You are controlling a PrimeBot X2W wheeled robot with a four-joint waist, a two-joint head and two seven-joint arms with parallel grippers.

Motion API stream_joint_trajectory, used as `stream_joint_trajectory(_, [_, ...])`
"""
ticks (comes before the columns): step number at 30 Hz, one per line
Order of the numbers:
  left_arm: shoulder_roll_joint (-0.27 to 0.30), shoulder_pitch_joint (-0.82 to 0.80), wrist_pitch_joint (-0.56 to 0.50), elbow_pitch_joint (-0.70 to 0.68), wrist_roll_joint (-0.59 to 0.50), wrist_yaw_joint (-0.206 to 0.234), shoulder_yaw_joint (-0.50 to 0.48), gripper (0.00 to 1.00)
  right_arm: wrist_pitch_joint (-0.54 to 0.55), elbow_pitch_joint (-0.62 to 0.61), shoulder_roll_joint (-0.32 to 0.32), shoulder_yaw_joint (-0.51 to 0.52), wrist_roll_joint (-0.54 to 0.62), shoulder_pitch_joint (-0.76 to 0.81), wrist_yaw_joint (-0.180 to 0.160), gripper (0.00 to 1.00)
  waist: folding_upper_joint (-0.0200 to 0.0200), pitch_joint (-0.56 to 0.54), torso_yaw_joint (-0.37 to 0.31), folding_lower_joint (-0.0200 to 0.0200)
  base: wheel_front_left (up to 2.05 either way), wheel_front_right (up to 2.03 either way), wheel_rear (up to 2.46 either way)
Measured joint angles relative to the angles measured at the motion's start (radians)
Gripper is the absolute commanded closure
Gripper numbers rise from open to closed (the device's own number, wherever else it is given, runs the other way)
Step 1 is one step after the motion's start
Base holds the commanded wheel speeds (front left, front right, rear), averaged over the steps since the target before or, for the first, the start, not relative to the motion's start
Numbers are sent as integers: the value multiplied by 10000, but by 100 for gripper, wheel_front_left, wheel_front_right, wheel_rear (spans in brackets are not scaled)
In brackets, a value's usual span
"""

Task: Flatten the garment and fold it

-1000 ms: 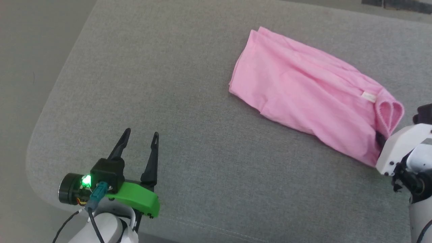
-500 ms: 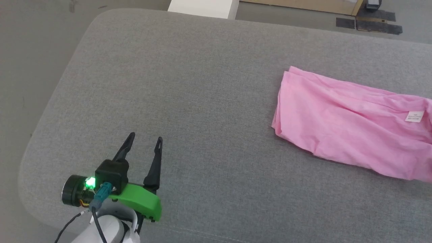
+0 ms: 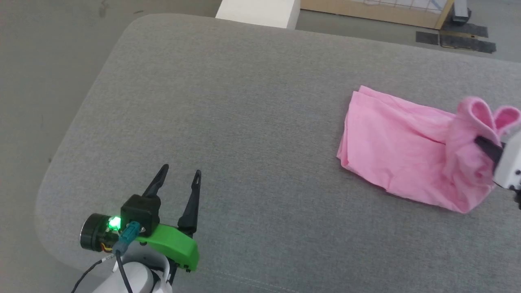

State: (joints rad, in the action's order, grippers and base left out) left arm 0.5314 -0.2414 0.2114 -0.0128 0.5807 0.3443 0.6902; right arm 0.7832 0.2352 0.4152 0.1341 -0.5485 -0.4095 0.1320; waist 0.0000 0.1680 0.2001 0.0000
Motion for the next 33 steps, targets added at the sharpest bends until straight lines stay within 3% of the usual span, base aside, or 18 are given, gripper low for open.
stream_joint_trajectory(13, [-326,-18,86,130,-4,-17,138,0,704,199,-1371,-748,491,-1325,0,100,0,390,685,1,0,0,0])
stream_joint_trajectory(25, [-665,-298,224,380,-31,-102,180,0,21,1783,-1732,-1634,1716,-1972,0,100,0,973,1319,1,0,0,0])
stream_joint_trajectory(26, [-688,-319,276,399,-33,-104,178,0,-56,1906,-1733,-1779,1728,-1993,0,88,0,1005,1355,1,0,0,0])
stream_joint_trajectory(27, [-711,-345,280,422,-33,-104,174,0,-153,1981,-1726,-1967,1722,-2009,0,18,0,1027,1383,1,0,0,0])
stream_joint_trajectory(28, [-732,-366,280,445,-33,-107,171,0,-228,2040,-1728,-2115,1685,-2022,0,0,0,1034,1396,1,0,0,0])
stream_joint_trajectory(33, [-773,-377,291,587,-33,-180,138,0,-823,2165,-1630,-2884,1152,-2053,0,0,0,922,1298,1,0,0,0])
